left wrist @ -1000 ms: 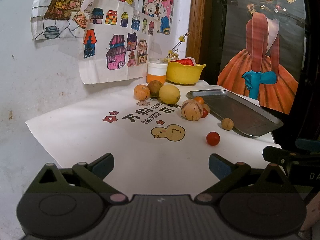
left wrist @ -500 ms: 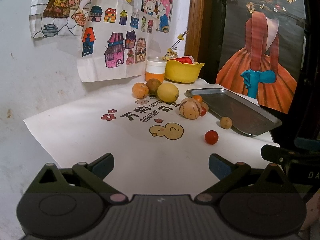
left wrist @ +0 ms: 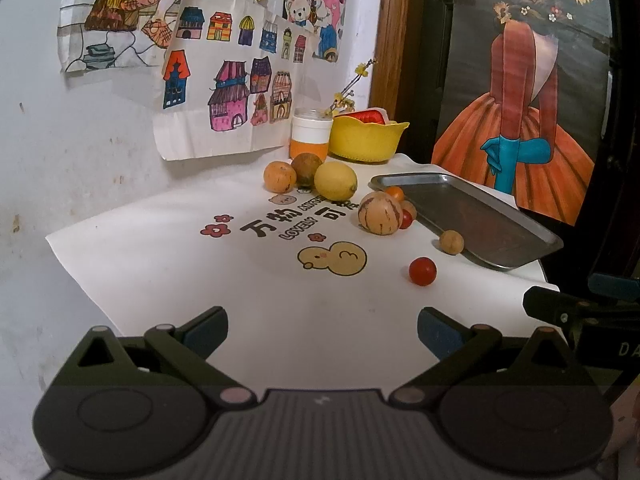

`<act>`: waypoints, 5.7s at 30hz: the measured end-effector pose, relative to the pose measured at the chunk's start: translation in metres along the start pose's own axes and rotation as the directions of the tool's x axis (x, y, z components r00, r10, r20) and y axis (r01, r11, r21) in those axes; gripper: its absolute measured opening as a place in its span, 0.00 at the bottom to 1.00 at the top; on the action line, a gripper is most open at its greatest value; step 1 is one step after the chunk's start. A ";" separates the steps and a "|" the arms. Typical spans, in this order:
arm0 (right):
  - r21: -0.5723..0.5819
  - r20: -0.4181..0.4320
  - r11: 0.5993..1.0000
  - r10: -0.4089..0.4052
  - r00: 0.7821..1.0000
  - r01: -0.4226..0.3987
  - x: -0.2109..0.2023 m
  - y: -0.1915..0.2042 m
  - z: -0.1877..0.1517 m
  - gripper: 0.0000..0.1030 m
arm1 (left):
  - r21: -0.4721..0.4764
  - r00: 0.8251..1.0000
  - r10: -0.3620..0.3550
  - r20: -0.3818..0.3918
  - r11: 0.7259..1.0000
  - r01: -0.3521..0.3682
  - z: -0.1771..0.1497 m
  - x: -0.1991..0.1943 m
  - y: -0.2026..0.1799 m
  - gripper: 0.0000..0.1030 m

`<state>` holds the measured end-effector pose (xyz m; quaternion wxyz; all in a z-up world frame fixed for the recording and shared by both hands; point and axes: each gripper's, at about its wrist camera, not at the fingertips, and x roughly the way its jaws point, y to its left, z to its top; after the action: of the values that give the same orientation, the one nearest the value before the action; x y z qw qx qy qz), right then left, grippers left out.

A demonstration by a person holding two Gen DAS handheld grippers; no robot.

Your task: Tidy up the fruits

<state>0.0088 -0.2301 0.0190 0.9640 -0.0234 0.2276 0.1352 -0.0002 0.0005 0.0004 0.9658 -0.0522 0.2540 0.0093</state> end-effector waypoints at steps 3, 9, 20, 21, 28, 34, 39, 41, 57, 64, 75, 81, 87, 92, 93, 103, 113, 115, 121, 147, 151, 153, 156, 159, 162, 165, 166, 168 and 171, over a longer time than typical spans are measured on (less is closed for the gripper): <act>0.001 0.000 1.000 -0.001 1.000 0.001 0.000 0.000 -0.001 1.00 | 0.001 1.000 -0.001 -0.002 1.000 0.001 -0.001 0.000 0.000 1.00; -0.001 -0.002 1.000 0.000 1.000 0.000 0.002 0.000 0.001 1.00 | 0.000 1.000 0.000 -0.006 1.000 0.000 -0.001 0.001 -0.001 1.00; -0.010 -0.006 1.000 -0.007 1.000 0.007 0.006 -0.002 -0.002 1.00 | 0.004 1.000 -0.003 -0.021 1.000 0.003 -0.002 0.004 0.000 1.00; -0.013 -0.008 1.000 -0.006 1.000 0.006 0.007 -0.003 -0.002 1.00 | 0.005 1.000 -0.002 -0.022 1.000 0.002 -0.001 0.005 0.001 1.00; -0.034 -0.006 0.999 0.027 1.000 -0.027 0.011 -0.006 0.003 1.00 | 0.019 1.000 -0.001 -0.030 1.000 0.001 0.006 0.010 -0.003 1.00; -0.077 0.014 0.997 0.033 0.999 -0.032 0.016 -0.011 0.012 1.00 | 0.030 0.999 -0.005 -0.037 1.000 0.006 0.013 0.016 -0.006 1.00; -0.112 0.017 0.993 0.041 0.999 -0.038 0.022 -0.019 0.021 1.00 | 0.043 0.999 -0.013 -0.044 0.999 0.015 0.020 0.024 -0.010 1.00; -0.135 0.020 0.990 0.044 0.999 -0.041 0.023 -0.022 0.024 1.00 | 0.044 0.999 -0.021 -0.049 0.999 0.023 0.023 0.027 -0.011 1.00; -0.227 -0.019 0.969 0.097 0.995 -0.099 0.074 -0.055 0.041 1.00 | 0.107 0.990 -0.091 -0.112 0.989 0.103 0.035 0.064 -0.036 1.00; -0.280 -0.019 0.955 0.095 0.995 -0.096 0.101 -0.058 0.043 0.99 | 0.159 0.988 -0.090 -0.127 0.981 0.110 0.035 0.077 -0.055 1.00; -0.285 -0.067 0.928 0.230 0.971 -0.240 0.126 -0.056 0.053 0.81 | 0.217 0.985 -0.117 -0.125 0.966 0.143 0.037 0.091 -0.067 0.90; -0.317 -0.116 0.899 0.278 0.953 -0.301 0.138 -0.046 0.057 0.62 | 0.214 0.979 -0.146 -0.139 0.961 0.174 0.037 0.095 -0.065 0.80; -0.317 -0.161 0.886 0.302 0.940 -0.339 0.149 -0.043 0.061 0.39 | 0.212 0.973 -0.171 -0.155 0.956 0.202 0.037 0.099 -0.065 0.67; -0.328 -0.195 0.876 0.305 0.932 -0.355 0.154 -0.040 0.061 0.35 | 0.206 0.970 -0.183 -0.160 0.955 0.214 0.038 0.102 -0.064 0.57; -0.327 -0.199 0.875 0.305 0.931 -0.357 0.155 -0.040 0.060 0.34 | 0.205 0.970 -0.183 -0.160 0.955 0.214 0.038 0.103 -0.064 0.54; -0.332 -0.203 0.874 0.301 0.932 -0.354 0.155 -0.037 0.060 0.26 | 0.154 0.961 -0.211 -0.180 0.959 0.239 0.046 0.109 -0.058 0.30; -0.294 -0.175 0.891 0.306 0.936 -0.347 0.147 -0.041 0.058 0.26 | 0.104 0.958 -0.218 -0.187 0.965 0.240 0.051 0.106 -0.055 0.24; -0.282 -0.163 0.895 0.311 0.936 -0.347 0.143 -0.044 0.059 0.26 | 0.094 0.960 -0.208 -0.190 0.969 0.229 0.054 0.106 -0.054 0.24; -0.274 -0.100 0.911 0.292 0.951 -0.309 0.129 -0.052 0.065 0.26 | 0.098 0.963 -0.199 -0.181 0.971 0.218 0.073 0.106 -0.055 0.24; -0.161 0.005 0.985 0.060 0.998 -0.059 0.170 -0.108 0.072 0.26 | 0.179 0.968 -0.238 -0.081 0.952 0.249 0.156 0.188 -0.118 0.24; -0.163 -0.005 0.985 0.052 0.999 -0.052 0.180 -0.109 0.072 0.26 | 0.172 0.968 -0.225 -0.108 0.955 0.241 0.154 0.209 -0.122 0.24; -0.166 -0.012 0.985 0.053 0.999 -0.055 0.183 -0.109 0.071 0.26 | 0.166 0.968 -0.220 -0.122 0.957 0.238 0.152 0.219 -0.123 0.24; -0.173 -0.020 0.983 0.056 0.998 -0.059 0.187 -0.107 0.070 0.26 | 0.165 0.967 -0.212 -0.139 0.958 0.233 0.149 0.231 -0.124 0.24; -0.174 -0.027 0.982 0.066 0.997 -0.070 0.189 -0.106 0.070 0.26 | 0.166 0.965 -0.210 -0.155 0.958 0.235 0.145 0.238 -0.125 0.24; -0.176 -0.034 0.981 0.073 0.997 -0.078 0.190 -0.105 0.069 0.26 | 0.166 0.964 -0.207 -0.167 0.958 0.234 0.143 0.244 -0.126 0.24; -0.176 -0.044 0.981 0.078 0.996 -0.085 0.193 -0.105 0.068 0.26 | 0.168 0.962 -0.201 -0.182 0.958 0.232 0.141 0.249 -0.128 0.24; -0.176 -0.047 0.981 0.079 0.996 -0.086 0.193 -0.104 0.068 0.26 | 0.171 0.962 -0.200 -0.187 0.958 0.232 0.140 0.250 -0.129 0.24; -0.177 -0.050 0.980 0.081 0.995 -0.089 0.194 -0.104 0.066 0.26 | 0.175 0.961 -0.199 -0.194 0.957 0.233 0.138 0.252 -0.130 0.24; -0.175 -0.055 0.980 0.084 0.995 -0.093 0.195 -0.104 0.066 0.26 | 0.178 0.959 -0.199 -0.202 0.955 0.236 0.136 0.254 -0.132 0.24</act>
<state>0.2334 -0.2746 -0.0105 0.9455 -0.1024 0.2381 0.1971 0.2933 -0.1184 0.0062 0.9339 0.0167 0.3335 -0.1279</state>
